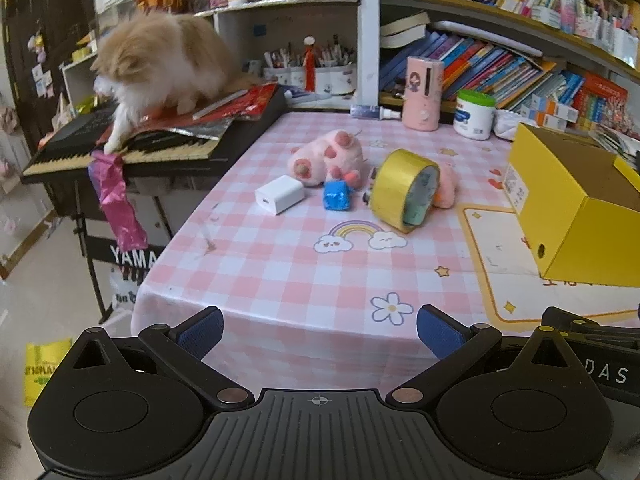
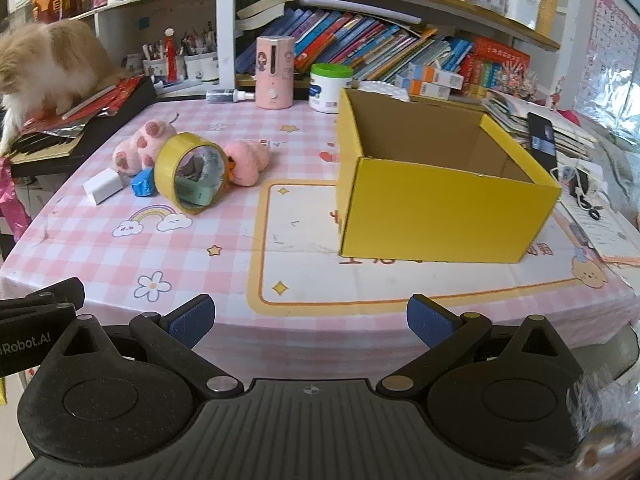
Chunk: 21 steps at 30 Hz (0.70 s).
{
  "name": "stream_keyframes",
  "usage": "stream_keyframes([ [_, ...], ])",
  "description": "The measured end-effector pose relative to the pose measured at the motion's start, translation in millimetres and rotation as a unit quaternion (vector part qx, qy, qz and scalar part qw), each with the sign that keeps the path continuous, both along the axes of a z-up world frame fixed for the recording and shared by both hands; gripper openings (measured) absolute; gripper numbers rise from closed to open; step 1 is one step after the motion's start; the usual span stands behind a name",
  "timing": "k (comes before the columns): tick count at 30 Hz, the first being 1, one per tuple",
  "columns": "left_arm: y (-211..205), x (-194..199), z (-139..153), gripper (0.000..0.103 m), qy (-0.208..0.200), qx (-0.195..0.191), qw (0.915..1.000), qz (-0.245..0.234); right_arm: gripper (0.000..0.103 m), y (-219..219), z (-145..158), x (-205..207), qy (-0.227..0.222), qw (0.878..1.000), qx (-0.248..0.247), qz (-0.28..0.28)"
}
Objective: Organize objects
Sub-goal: 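Grasp the white charger block with the left tool while the right tool grasps the yellow tape roll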
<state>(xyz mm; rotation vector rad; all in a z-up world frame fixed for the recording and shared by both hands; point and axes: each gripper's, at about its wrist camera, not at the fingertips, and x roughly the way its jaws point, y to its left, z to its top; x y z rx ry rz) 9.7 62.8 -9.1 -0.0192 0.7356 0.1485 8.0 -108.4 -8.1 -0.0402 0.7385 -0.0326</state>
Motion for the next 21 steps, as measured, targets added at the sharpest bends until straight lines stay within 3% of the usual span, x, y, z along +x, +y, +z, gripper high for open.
stream_keyframes([
  [10, 22.4, 36.7, -4.5, 0.103, -0.003, -0.025, 0.9991, 0.034, 0.090, 18.5, -5.4, 43.7, -0.001, 0.998, 0.017, 0.060],
  [15, 39.4, 66.7, -6.5, 0.103, -0.003, -0.043, 0.9968, 0.068, 0.090, 32.1, -5.4, 77.1, -0.013, 0.994, 0.028, 0.101],
  [21, 49.5, 104.1, -12.6, 0.103, 0.002, -0.039, 0.9955, 0.086, 0.094, 45.3, -9.8, 124.7, -0.020, 0.989, 0.021, 0.146],
])
